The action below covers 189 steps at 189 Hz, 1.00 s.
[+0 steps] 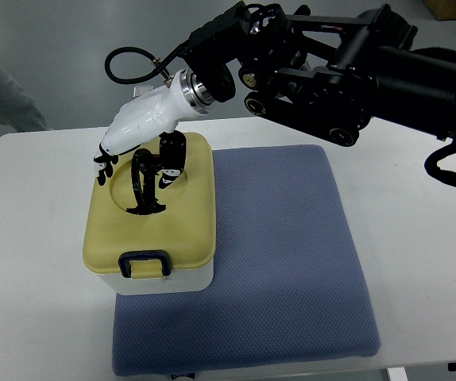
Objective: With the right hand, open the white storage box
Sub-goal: 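Close the right hand fingers around the black lid handle, then lift the yellow lid off the white box with the right hand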
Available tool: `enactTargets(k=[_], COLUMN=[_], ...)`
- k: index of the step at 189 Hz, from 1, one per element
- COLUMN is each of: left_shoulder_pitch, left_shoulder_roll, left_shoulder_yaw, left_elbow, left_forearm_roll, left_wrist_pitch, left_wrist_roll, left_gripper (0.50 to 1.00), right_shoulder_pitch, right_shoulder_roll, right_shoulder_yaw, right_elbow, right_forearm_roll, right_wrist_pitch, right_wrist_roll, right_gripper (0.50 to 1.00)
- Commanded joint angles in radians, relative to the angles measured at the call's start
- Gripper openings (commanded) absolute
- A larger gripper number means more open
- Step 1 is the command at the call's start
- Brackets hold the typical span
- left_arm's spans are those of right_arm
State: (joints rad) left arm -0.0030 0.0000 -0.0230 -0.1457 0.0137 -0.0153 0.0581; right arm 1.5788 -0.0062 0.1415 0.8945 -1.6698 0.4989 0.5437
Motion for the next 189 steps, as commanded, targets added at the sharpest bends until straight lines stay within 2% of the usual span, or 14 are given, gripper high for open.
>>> enactTargets(k=[1, 66, 94, 104, 113, 129, 143, 172, 183, 189], left_shoulder_pitch=[0.0, 0.0, 0.0, 0.0, 0.0, 0.0, 0.0, 0.0, 0.0, 0.0], left_shoulder_roll=[0.0, 0.0, 0.0, 0.0, 0.0, 0.0, 0.0, 0.0, 0.0, 0.0], left_shoulder_yaw=[0.0, 0.0, 0.0, 0.0, 0.0, 0.0, 0.0, 0.0, 0.0, -0.001], left_elbow=[0.0, 0.0, 0.0, 0.0, 0.0, 0.0, 0.0, 0.0, 0.0, 0.0], left_forearm_roll=[0.0, 0.0, 0.0, 0.0, 0.0, 0.0, 0.0, 0.0, 0.0, 0.0], left_wrist_pitch=[0.0, 0.0, 0.0, 0.0, 0.0, 0.0, 0.0, 0.0, 0.0, 0.0], left_wrist_roll=[0.0, 0.0, 0.0, 0.0, 0.0, 0.0, 0.0, 0.0, 0.0, 0.0], left_gripper=[1.0, 1.0, 1.0, 1.0, 1.0, 1.0, 1.0, 1.0, 1.0, 1.0], right_shoulder_pitch=[-0.005, -0.028, -0.028, -0.028, -0.028, -0.028, -0.028, -0.029, -0.029, -0.028], right_shoulder_roll=[0.0, 0.003, 0.0, -0.001, -0.004, -0.006, -0.004, 0.0, 0.002, 0.002], right_shoulder_yaw=[0.001, 0.001, 0.001, 0.001, 0.001, 0.003, 0.003, 0.004, 0.004, 0.004], right_elbow=[0.0, 0.0, 0.0, 0.0, 0.0, 0.0, 0.0, 0.0, 0.001, 0.001], right_forearm_roll=[-0.001, -0.001, -0.002, -0.002, -0.002, -0.002, -0.002, -0.001, 0.001, 0.001], right_wrist_pitch=[0.0, -0.008, -0.008, -0.008, -0.008, -0.008, -0.006, 0.0, 0.006, 0.006], right_wrist_roll=[0.001, -0.002, -0.001, -0.001, -0.001, -0.001, 0.001, 0.001, 0.002, 0.002], right_gripper=[0.733, 0.725, 0.621, 0.611, 0.58, 0.572, 0.545, 0.533, 0.5, 0.5])
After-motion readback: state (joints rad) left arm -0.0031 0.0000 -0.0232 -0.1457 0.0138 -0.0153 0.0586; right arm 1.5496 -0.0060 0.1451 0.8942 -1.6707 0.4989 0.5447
